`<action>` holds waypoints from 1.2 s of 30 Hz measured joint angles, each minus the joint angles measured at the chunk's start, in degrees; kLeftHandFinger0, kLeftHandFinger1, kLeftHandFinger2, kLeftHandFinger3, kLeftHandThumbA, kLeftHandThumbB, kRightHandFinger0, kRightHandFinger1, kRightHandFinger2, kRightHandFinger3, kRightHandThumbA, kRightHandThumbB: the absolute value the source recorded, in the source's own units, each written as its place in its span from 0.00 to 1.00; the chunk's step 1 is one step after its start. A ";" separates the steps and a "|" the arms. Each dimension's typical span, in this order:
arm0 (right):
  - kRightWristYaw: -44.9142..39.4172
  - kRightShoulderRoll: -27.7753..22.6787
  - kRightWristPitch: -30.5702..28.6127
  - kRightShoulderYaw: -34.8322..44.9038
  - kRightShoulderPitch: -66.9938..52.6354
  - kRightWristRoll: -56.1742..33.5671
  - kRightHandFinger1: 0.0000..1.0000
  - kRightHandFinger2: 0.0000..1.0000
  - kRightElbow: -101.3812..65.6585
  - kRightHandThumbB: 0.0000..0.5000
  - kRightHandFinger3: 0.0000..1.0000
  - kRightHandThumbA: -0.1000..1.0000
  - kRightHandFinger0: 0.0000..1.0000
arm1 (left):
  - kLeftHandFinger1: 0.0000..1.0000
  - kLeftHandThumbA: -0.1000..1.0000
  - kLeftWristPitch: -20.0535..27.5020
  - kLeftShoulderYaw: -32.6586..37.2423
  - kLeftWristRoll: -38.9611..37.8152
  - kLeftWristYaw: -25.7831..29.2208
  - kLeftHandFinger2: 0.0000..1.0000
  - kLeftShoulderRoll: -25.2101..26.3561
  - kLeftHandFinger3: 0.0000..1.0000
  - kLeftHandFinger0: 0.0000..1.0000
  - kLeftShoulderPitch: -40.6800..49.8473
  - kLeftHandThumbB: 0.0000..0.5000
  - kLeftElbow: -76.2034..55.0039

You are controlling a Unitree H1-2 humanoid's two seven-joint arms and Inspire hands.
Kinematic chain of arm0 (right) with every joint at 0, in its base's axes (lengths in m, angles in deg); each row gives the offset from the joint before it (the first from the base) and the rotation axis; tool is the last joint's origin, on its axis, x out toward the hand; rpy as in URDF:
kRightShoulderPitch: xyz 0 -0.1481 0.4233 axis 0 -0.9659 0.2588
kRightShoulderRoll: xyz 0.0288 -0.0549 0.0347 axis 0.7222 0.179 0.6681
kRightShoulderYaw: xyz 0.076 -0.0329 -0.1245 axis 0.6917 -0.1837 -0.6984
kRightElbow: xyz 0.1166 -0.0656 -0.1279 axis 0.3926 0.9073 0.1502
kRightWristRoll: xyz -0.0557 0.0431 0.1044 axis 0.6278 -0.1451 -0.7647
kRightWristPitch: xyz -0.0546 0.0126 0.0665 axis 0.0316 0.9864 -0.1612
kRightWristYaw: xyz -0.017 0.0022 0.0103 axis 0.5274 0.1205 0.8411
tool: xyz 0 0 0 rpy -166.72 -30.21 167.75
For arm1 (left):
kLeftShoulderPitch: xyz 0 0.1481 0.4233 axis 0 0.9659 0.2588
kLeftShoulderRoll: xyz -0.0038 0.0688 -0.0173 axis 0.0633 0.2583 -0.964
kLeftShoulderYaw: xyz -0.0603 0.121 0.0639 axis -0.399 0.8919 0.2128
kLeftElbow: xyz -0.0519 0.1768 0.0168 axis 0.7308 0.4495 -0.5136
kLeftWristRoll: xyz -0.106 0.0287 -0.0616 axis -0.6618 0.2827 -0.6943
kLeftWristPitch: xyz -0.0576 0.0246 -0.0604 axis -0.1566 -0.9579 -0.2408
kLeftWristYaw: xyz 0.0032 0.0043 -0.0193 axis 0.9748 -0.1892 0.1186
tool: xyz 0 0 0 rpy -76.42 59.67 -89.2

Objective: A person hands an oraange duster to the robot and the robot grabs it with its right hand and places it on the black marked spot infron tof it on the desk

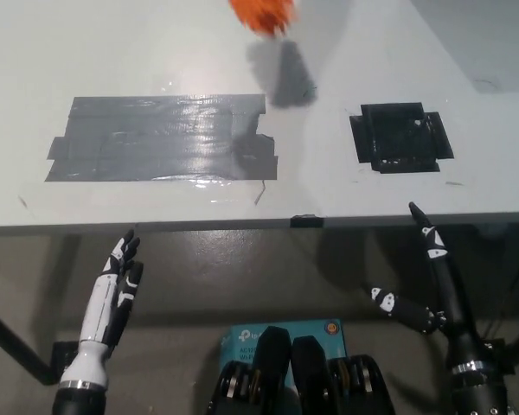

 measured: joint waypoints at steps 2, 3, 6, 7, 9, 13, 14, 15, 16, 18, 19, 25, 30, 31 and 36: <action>0.09 -0.02 0.15 0.71 -0.30 0.28 1.00 1.00 -3.95 0.76 1.00 1.00 1.00 | 1.00 1.00 0.36 0.07 -0.15 -0.16 1.00 -0.02 1.00 1.00 0.27 0.34 0.06; 0.07 -0.06 0.32 0.96 -0.23 0.36 1.00 1.00 -5.08 0.76 1.00 1.00 1.00 | 1.00 1.00 0.39 0.07 -0.18 -0.19 1.00 -0.03 1.00 1.00 0.30 0.36 0.09; -0.25 -0.48 1.94 2.51 1.21 0.69 1.00 1.00 -12.53 0.75 1.00 1.00 1.00 | 1.00 1.00 0.71 0.11 -0.60 -0.64 1.00 -0.05 1.00 1.00 0.45 0.36 0.28; -0.56 -0.61 2.96 2.99 2.39 0.81 1.00 1.00 -14.92 0.73 1.00 1.00 1.00 | 1.00 1.00 0.79 0.13 -0.72 -0.78 1.00 -0.05 1.00 1.00 0.48 0.33 0.28; -0.92 -0.78 4.29 3.50 4.17 0.96 1.00 1.00 -17.32 0.73 1.00 1.00 1.00 | 1.00 1.00 0.90 0.21 -0.85 -1.00 1.00 -0.04 1.00 1.00 0.50 0.35 0.28; -2.64 -1.97 9.14 5.09 12.74 1.78 1.00 1.00 -21.70 0.72 1.00 1.00 1.00 | 1.00 1.00 1.09 0.56 -0.91 -1.15 1.00 -0.04 1.00 1.00 0.50 0.36 0.26; -3.10 -2.36 10.36 5.23 14.76 1.92 1.00 1.00 -21.70 0.71 1.00 1.00 1.00 | 1.00 1.00 1.09 0.65 -0.89 -1.14 1.00 -0.04 1.00 1.00 0.49 0.35 0.25; -3.71 -2.80 11.85 5.32 17.19 1.98 1.00 1.00 -21.63 0.71 1.00 1.00 1.00 | 1.00 1.00 1.08 0.74 -0.88 -1.15 1.00 -0.04 1.00 1.00 0.50 0.34 0.25; -4.36 -3.20 13.16 5.33 19.52 2.00 1.00 1.00 -21.40 0.71 1.00 1.00 1.00 | 1.00 1.00 1.07 0.81 -0.87 -1.15 1.00 -0.04 1.00 1.00 0.50 0.34 0.25; -5.33 -3.63 15.55 5.32 22.76 2.01 1.00 1.00 -20.80 0.72 1.00 1.00 1.00 | 1.00 1.00 1.07 0.94 -0.86 -1.14 1.00 -0.04 1.00 1.00 0.50 0.32 0.26; -5.84 -3.76 16.71 5.29 24.20 2.00 1.00 1.00 -20.29 0.72 1.00 1.00 1.00 | 1.00 1.00 1.07 1.01 -0.86 -1.15 1.00 -0.03 1.00 1.00 0.50 0.32 0.26; -9.12 -4.59 23.25 4.41 34.56 1.93 1.00 1.00 -10.69 0.78 1.00 1.00 1.00 | 1.00 1.00 1.03 1.43 -0.87 -1.16 1.00 -0.01 1.00 1.00 0.45 0.34 0.26; -11.14 -4.58 26.76 2.88 43.69 1.86 1.00 1.00 4.67 0.81 1.00 1.00 1.00 | 1.00 1.00 0.93 1.62 -0.83 -1.16 1.00 0.01 1.00 1.00 0.43 0.34 0.25; -11.45 -4.55 27.03 2.51 45.31 1.85 1.00 1.00 8.04 0.80 1.00 1.00 1.00 | 1.00 1.00 0.90 1.62 -0.83 -1.16 1.00 0.01 1.00 1.00 0.44 0.34 0.25; -12.63 -4.22 28.07 1.07 51.67 1.79 1.00 1.00 22.56 0.78 1.00 1.00 1.00 | 1.00 1.00 0.70 1.74 -0.79 -1.16 1.00 0.00 1.00 1.00 0.43 0.37 0.25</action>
